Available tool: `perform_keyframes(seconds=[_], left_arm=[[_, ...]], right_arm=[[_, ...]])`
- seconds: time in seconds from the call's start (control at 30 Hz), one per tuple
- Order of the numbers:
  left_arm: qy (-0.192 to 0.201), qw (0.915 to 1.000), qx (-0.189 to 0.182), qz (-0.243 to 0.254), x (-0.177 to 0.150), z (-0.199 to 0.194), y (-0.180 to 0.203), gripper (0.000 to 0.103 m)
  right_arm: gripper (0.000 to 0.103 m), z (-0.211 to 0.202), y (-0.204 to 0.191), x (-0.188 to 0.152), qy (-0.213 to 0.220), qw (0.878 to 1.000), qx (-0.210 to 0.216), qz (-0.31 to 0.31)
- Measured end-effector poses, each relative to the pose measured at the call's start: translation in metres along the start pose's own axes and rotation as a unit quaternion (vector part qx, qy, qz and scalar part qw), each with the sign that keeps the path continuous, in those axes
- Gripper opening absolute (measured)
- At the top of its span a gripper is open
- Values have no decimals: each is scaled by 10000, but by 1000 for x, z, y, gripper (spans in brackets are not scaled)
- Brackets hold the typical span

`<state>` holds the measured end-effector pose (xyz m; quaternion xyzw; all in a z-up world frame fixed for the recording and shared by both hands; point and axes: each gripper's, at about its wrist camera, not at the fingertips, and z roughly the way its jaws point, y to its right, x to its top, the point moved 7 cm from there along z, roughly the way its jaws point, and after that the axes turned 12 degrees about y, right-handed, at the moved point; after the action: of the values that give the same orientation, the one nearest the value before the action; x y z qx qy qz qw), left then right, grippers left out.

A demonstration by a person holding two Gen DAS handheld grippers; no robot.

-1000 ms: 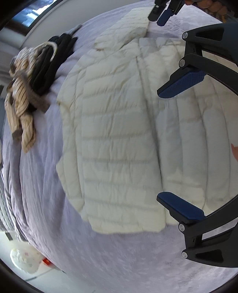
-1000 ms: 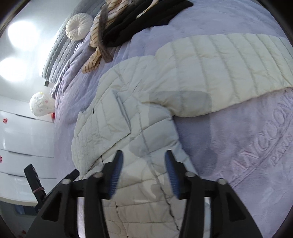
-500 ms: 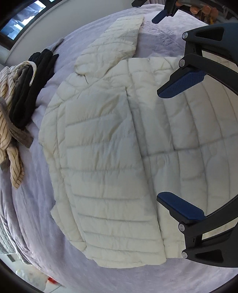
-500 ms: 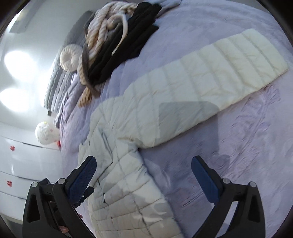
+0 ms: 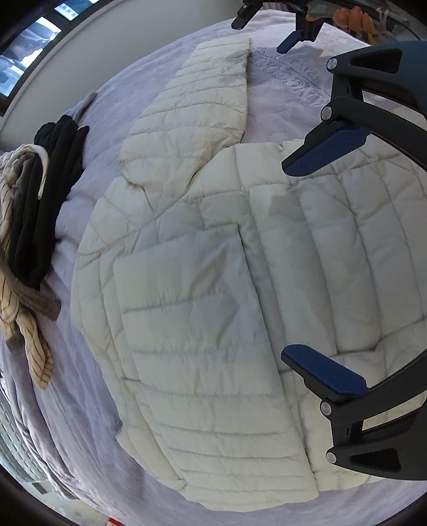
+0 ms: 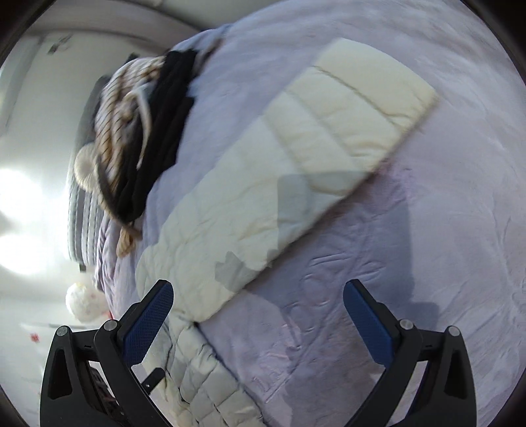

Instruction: Fold large clothes

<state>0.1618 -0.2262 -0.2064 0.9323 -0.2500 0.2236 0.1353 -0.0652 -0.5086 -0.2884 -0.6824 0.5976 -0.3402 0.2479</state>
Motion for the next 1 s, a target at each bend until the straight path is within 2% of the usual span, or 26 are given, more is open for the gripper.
perform_keyframes(seconds=[0.17, 0.27, 0.47, 0.8, 0.97, 1.0], left_arm=[[-40, 10000, 18, 36, 1, 7, 12, 102], [-133, 9999, -23, -1, 1, 13, 18, 102], [-77, 9999, -13, 90, 3, 16, 32, 102], [48, 9998, 123, 136, 7, 16, 40, 102], [107, 9998, 163, 15, 9, 12, 34, 102], [130, 9998, 172, -28, 9, 10, 31, 102]], right_arm=[[103, 2, 22, 12, 68, 9997, -80, 233], [103, 6, 30, 21, 87, 9987, 41, 502], [103, 19, 30, 36, 189, 9961, 264, 826], [103, 52, 5, 50, 172, 9871, 943, 1279], [102, 62, -9, 59, 248, 9742, 1432, 1726], [98, 62, -11, 60, 247, 9722, 1486, 1793]])
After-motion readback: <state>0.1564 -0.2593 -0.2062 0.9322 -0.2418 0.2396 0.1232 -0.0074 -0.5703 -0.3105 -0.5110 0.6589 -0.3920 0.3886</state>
